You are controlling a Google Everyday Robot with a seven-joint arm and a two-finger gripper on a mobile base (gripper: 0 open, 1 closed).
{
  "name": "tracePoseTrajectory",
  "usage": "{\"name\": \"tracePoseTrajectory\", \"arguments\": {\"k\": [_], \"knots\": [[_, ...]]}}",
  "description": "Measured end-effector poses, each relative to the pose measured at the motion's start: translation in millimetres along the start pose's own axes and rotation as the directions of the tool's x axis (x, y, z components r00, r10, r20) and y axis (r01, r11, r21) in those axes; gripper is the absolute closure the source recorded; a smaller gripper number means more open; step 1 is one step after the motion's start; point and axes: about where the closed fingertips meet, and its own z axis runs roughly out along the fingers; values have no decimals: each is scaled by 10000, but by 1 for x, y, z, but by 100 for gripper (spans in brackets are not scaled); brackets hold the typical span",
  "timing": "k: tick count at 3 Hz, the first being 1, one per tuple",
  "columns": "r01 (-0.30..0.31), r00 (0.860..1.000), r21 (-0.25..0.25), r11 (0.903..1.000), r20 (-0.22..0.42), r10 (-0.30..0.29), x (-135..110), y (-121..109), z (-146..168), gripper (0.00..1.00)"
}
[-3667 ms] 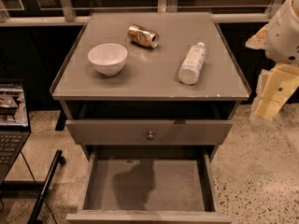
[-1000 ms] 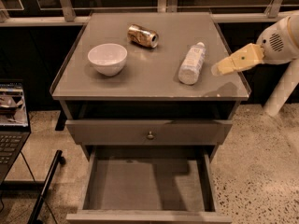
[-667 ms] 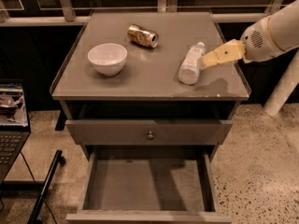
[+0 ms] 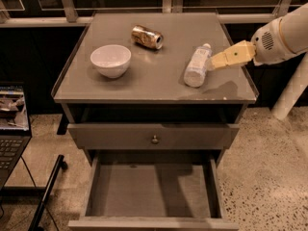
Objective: Place blue plastic bottle into middle drawer
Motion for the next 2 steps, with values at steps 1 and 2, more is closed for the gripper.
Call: {"name": "tracePoseTrajectory", "arguments": {"k": [1,2], "knots": [[-613,9974,-53,9981,378,615,-17,-9,21,0],[-939,9951,-53,9956,293,940,-38,-12,50,0]]}}
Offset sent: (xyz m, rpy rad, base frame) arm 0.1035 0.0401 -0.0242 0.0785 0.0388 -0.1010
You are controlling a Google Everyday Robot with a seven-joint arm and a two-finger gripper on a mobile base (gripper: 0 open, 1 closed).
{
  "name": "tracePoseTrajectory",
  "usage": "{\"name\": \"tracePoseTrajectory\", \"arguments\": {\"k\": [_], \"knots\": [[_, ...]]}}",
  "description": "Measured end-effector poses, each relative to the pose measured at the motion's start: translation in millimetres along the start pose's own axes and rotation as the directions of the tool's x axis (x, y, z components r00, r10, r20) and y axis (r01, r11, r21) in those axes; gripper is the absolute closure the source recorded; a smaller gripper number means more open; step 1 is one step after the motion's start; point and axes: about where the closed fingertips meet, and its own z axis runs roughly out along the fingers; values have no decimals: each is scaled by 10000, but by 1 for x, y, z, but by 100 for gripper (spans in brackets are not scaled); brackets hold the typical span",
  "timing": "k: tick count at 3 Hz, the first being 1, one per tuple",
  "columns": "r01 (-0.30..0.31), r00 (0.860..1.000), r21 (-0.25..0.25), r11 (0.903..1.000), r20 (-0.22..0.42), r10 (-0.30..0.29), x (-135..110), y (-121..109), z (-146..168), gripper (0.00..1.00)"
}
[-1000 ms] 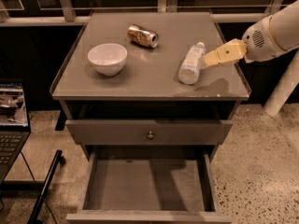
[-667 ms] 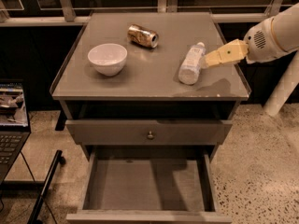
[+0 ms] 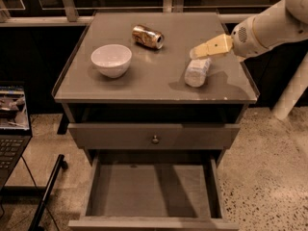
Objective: Place blue plastic bottle into middle drawer
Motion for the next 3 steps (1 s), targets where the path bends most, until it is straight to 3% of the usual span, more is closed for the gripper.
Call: {"name": "tracePoseTrajectory", "arguments": {"k": [3], "knots": [[-666,9914,501,9965,-1096,717,-20,-8,90,0]]}}
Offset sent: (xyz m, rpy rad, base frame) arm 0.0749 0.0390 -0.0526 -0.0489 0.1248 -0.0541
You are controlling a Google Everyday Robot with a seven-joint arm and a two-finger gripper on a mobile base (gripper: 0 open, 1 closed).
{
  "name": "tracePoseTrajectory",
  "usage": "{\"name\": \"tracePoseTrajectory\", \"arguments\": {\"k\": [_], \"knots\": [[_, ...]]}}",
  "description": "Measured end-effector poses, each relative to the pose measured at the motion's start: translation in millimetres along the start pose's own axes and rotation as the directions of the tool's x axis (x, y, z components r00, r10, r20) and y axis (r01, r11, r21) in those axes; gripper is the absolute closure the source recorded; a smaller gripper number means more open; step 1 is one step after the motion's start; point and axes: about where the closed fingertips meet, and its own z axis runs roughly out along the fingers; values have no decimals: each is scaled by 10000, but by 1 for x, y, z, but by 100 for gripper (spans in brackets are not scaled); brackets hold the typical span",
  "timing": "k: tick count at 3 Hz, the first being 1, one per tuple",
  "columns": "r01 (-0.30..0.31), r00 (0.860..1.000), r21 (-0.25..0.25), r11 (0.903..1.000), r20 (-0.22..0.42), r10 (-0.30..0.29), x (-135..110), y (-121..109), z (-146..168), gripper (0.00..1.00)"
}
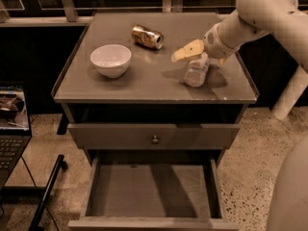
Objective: Place blue plastic bottle into middle drawer
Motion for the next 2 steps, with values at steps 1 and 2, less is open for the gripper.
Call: {"name": "tracePoseTrajectory", "arguments": {"k": [1,2], "knots": [[-40,9995,334,9994,-317,51,0,-2,22,0],[-26,9994,354,9994,-333,38,0,-1,23,18]]}}
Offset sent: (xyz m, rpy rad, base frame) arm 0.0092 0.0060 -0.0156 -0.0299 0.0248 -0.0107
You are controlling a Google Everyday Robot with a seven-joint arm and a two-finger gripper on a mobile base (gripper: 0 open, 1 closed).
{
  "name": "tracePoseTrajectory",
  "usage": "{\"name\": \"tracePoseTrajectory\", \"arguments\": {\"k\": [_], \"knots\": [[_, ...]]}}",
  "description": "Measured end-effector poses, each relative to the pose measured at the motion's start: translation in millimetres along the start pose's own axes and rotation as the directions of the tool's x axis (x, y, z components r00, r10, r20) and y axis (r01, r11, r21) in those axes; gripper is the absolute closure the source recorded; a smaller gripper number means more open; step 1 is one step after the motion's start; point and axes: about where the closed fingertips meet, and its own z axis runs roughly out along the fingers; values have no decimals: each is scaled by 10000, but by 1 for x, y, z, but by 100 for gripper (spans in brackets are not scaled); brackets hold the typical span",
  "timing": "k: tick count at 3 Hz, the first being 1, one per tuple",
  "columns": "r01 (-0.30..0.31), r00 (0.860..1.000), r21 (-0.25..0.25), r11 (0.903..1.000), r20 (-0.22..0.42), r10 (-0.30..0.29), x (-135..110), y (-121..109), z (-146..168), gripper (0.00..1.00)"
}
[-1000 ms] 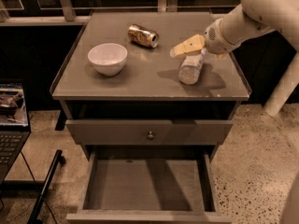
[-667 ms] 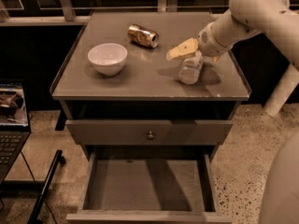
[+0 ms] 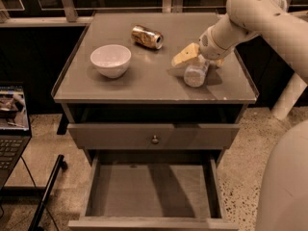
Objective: Place blue plastic bottle into middle drawer
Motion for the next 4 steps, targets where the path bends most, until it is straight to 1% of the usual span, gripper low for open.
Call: {"name": "tracePoseTrajectory", "arguments": {"k": [1,2,3,4], "knots": [[1,10000,-1,10000,-2,-1,0,0,0,41],[1,10000,-2,10000,-3,-1,0,0,0,66],[1,10000,-2,10000,-3,-1,0,0,0,87],[1,10000,-2,10000,-3,-1,-4,2,-6,100]]}}
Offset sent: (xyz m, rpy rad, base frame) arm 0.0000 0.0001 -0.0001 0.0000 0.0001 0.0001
